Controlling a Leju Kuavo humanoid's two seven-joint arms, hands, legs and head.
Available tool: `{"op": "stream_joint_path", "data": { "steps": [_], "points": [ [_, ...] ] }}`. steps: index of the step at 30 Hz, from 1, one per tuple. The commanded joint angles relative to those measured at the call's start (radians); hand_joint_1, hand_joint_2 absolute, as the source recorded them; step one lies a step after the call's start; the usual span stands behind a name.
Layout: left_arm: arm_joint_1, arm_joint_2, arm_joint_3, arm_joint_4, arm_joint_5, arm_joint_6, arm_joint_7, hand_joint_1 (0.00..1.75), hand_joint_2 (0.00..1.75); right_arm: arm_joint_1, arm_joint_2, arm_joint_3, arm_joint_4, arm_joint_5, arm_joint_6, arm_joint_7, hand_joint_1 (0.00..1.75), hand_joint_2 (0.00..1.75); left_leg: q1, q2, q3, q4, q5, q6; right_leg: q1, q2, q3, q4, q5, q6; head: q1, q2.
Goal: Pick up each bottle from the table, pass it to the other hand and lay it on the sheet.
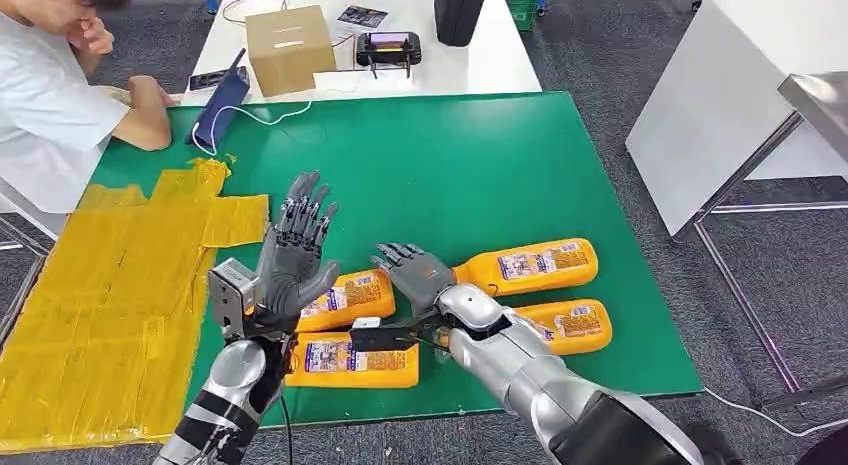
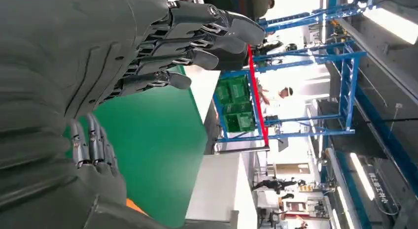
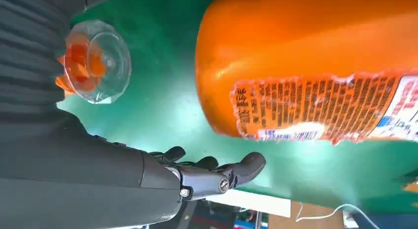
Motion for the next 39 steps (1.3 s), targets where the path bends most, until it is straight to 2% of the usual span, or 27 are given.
{"op": "stream_joint_path", "data": {
  "steps": [1, 5, 6, 8, 11, 13, 14, 15, 30, 32, 38, 39],
  "points": [
    [-0.05, 0.002, -0.028, 0.073, 0.004, -0.002, 0.003, 0.0, 1.75, -0.044, -0.01, 0.035, 0.061, 0.007, -0.024, 0.008, 0.0, 1.75, 0.001, -0.005, 0.002, 0.0, -0.001, -0.001, 0.0, 0.003, 0.002, 0.0, -0.001, -0.002, 0.0, 0.0],
    [-0.051, 0.001, -0.031, 0.075, 0.004, -0.003, 0.003, 0.0, 1.75, -0.04, -0.012, 0.038, 0.063, 0.018, -0.045, 0.02, 0.0, 1.75, 0.002, -0.006, 0.002, 0.001, -0.001, -0.001, 0.001, 0.004, 0.003, 0.0, -0.002, -0.002, 0.0, 0.0],
    [-0.051, 0.002, -0.032, 0.076, 0.004, -0.003, 0.003, 0.0, 1.75, -0.039, -0.011, 0.039, 0.064, 0.02, -0.048, 0.022, 0.1, 1.75, 0.001, -0.004, 0.001, 0.0, 0.0, -0.001, 0.0, 0.002, 0.002, 0.0, -0.001, -0.001, 0.0, 0.0],
    [-0.05, 0.002, -0.033, 0.078, 0.004, -0.004, 0.003, 0.0, 1.75, -0.035, -0.011, 0.039, 0.064, 0.021, -0.051, 0.021, 0.73, 1.75, 0.002, -0.007, 0.003, 0.001, -0.001, -0.001, 0.001, 0.004, 0.004, 0.0, -0.002, -0.002, 0.0, 0.0],
    [-0.048, 0.002, -0.033, 0.079, 0.004, -0.004, 0.003, 0.0, 1.75, -0.03, -0.01, 0.041, 0.065, 0.021, -0.05, 0.016, 0.58, 1.75, 0.002, -0.006, 0.002, 0.0, -0.001, -0.001, 0.001, 0.003, 0.003, 0.0, -0.001, -0.002, 0.0, 0.0],
    [-0.048, 0.002, -0.033, 0.079, 0.004, -0.004, 0.003, 0.0, 1.75, -0.03, -0.01, 0.041, 0.065, 0.021, -0.05, 0.016, 0.59, 1.75, 0.001, -0.004, 0.001, 0.0, 0.0, -0.001, 0.0, 0.002, 0.002, 0.0, -0.001, -0.001, 0.0, 0.0],
    [-0.047, 0.002, -0.032, 0.079, 0.005, -0.003, 0.003, 0.0, 1.75, -0.031, -0.009, 0.042, 0.067, 0.021, -0.043, 0.011, 1.01, 1.75, 0.002, -0.006, 0.003, 0.0, -0.001, -0.001, 0.001, 0.004, 0.004, 0.0, -0.002, -0.002, 0.0, 0.0],
    [-0.046, 0.002, -0.031, 0.08, 0.007, -0.003, 0.003, 0.0, 1.75, -0.031, -0.007, 0.043, 0.067, 0.022, -0.042, 0.009, 1.33, 1.75, 0.001, -0.005, 0.002, 0.0, -0.001, -0.001, 0.0, 0.003, 0.003, 0.0, -0.001, -0.002, 0.0, 0.0],
    [-0.034, 0.007, -0.025, 0.08, 0.018, -0.002, 0.0, 0.0, 1.75, -0.027, 0.001, 0.059, 0.071, 0.04, -0.031, 0.001, 1.41, 1.75, 0.001, -0.003, 0.002, 0.0, -0.001, -0.001, 0.0, 0.003, 0.003, 0.0, -0.001, -0.001, 0.0, 0.0],
    [-0.031, 0.009, -0.024, 0.079, 0.019, -0.002, 0.0, 0.0, 1.75, -0.026, 0.004, 0.071, 0.071, 0.056, -0.032, 0.017, 1.34, 1.75, 0.001, -0.004, 0.003, 0.0, -0.001, -0.001, 0.0, 0.004, 0.003, 0.0, -0.001, -0.002, 0.0, 0.0],
    [-0.031, 0.008, -0.022, 0.078, 0.019, -0.003, -0.001, 0.0, 1.75, -0.03, 0.007, 0.072, 0.07, 0.063, -0.032, 0.026, 1.33, 1.75, 0.001, -0.003, 0.002, 0.0, 0.0, -0.001, 0.0, 0.003, 0.002, 0.0, -0.001, -0.001, 0.0, 0.0],
    [-0.031, 0.008, -0.021, 0.077, 0.019, -0.004, -0.001, 0.0, 1.75, -0.03, 0.009, 0.071, 0.069, 0.064, -0.033, 0.03, 1.22, 1.75, 0.0, -0.003, 0.002, -0.001, 0.0, -0.001, 0.0, 0.002, 0.002, 0.0, -0.001, -0.001, 0.0, 0.0]
  ]
}}
